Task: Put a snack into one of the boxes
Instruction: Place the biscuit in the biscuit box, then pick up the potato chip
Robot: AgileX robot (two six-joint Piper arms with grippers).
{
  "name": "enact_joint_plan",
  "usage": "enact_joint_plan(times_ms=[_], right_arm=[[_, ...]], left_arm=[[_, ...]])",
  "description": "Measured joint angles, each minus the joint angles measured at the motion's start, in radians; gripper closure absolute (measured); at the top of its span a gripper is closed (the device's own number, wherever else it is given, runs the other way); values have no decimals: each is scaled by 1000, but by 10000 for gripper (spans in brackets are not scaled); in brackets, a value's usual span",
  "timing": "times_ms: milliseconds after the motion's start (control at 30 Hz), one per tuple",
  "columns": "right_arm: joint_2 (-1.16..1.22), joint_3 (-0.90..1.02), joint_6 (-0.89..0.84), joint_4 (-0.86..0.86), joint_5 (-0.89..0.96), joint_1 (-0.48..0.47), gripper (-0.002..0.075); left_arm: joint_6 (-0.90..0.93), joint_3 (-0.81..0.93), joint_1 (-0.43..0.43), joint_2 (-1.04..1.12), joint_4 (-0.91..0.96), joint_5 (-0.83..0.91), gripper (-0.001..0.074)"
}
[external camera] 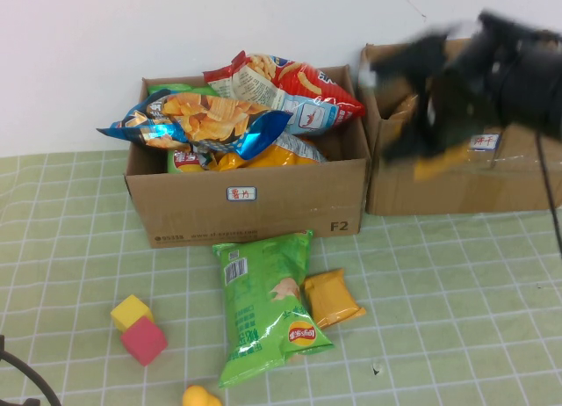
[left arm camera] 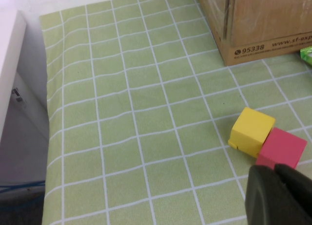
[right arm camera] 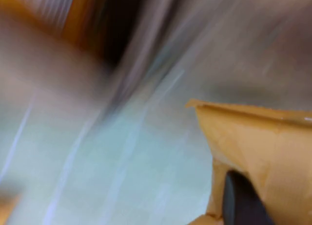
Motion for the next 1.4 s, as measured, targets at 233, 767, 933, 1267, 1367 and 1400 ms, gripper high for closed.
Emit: enact_joint_plan(times_ms=[233, 767, 933, 1267, 1367, 1400], right_arm=[[10, -122, 371, -472, -236, -40, 510], [125, -122, 513, -139, -337, -189, 389], [125, -138, 227, 114, -248, -198, 386], [81, -272, -227, 406, 87, -200, 641], [8, -279, -291, 503, 109, -200, 704], [-23, -279, -310, 533, 113, -200, 712]], left_arm=[[0, 0, 0, 0, 4, 0, 737], [0, 0, 0, 0, 9, -2, 737], [0, 0, 0, 0, 9, -2, 737], [0, 0, 0, 0, -30, 4, 737], [0, 0, 0, 0, -43, 4, 737], [0, 0, 0, 0, -48, 4, 737]])
